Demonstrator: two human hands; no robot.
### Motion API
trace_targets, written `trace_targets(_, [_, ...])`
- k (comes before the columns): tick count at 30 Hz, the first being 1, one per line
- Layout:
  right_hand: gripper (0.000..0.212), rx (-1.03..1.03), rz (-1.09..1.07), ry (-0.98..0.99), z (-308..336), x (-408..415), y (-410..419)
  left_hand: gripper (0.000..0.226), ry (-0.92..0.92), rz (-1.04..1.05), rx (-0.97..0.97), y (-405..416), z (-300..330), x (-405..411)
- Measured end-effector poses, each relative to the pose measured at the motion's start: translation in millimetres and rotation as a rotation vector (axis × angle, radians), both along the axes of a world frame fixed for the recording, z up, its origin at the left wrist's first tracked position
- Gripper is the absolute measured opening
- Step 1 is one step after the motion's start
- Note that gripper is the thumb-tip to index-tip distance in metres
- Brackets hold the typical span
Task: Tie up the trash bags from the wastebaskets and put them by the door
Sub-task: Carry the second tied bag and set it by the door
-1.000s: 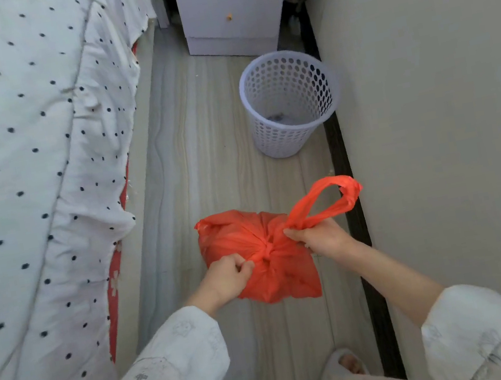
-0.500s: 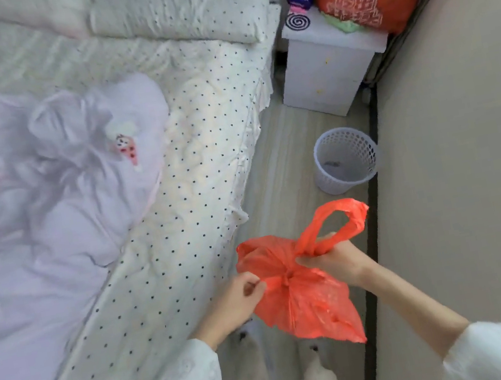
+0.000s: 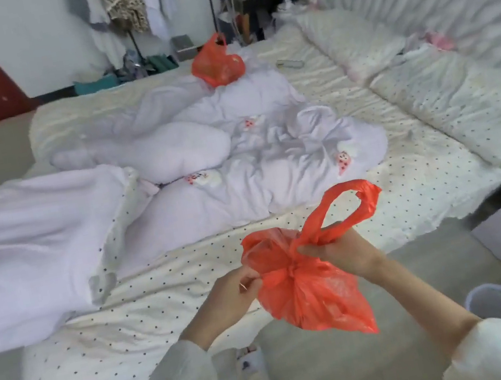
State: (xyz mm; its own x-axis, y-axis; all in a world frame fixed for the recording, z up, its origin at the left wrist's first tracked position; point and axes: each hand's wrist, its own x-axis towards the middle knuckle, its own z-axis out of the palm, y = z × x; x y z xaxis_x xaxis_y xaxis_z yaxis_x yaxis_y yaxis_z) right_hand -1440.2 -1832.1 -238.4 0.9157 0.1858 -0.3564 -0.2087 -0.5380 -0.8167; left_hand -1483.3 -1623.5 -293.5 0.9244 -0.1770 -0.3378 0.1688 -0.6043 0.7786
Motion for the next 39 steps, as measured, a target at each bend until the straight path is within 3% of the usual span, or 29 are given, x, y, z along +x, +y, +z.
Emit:
trace_targets(11, [0.019,-0.060,0.670,-0.029,43.2,-54.4,288.9,0.020,-0.058,0.687,-0.005,254.9,26.7,-169.5])
trace_targets(22, [0.003,0.054,0.919,0.017,27.8,-164.4,600.2,0.026,-0.148,1.154,0.083,505.7,34.3,-336.2])
trace_targets(28, [0.018,0.148,0.964,0.087,24.6,-168.7,736.7,0.028,-0.156,1.280,0.054,606.7,39.8,-345.9])
trace_targets(31, [0.005,0.092,0.985,-0.002,16.9,-152.1,800.0,0.027,-0.141,1.266,0.009,660.9,34.4,-328.4])
trace_targets(34, [0.022,0.058,1.018,-0.069,10.6,-124.4,863.5,0.024,-0.160,1.261,-0.024,725.8,32.0,-294.7])
trace_targets(39, [0.024,0.042,1.021,-0.188,13.2,-48.9,965.3,0.026,-0.192,1.259,-0.062,838.0,40.9,-223.2])
